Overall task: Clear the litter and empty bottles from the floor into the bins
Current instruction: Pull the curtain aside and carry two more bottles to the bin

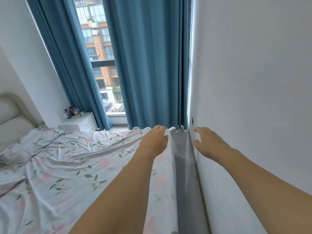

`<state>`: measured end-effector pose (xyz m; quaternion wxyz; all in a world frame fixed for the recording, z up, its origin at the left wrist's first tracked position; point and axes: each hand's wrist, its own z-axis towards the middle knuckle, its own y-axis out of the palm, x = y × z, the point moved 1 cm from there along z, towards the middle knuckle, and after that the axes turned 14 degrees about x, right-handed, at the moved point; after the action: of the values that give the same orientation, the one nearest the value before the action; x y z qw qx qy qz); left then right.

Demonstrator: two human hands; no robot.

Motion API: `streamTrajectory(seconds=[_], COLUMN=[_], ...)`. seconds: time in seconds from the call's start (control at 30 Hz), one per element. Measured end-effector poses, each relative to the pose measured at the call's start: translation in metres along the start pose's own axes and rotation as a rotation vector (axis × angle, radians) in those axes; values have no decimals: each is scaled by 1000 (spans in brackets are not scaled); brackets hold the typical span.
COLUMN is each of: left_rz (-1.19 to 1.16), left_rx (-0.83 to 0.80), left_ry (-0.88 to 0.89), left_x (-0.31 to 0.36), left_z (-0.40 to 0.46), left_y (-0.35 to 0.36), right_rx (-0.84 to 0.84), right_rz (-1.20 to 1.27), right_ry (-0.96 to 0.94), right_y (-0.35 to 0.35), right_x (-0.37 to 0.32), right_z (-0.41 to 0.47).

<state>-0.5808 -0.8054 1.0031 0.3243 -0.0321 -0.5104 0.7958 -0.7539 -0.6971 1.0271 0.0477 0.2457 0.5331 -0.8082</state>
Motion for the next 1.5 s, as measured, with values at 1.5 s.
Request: streamTrajectory(seconds=[1.5], left_rz=[36], left_rx=[20], left_ry=[34], left_x=[-57], left_z=[623], left_y=[290], right_rx=[62], right_rz=[55], right_ry=[33], right_y=[119], right_x=[165], right_z=[657])
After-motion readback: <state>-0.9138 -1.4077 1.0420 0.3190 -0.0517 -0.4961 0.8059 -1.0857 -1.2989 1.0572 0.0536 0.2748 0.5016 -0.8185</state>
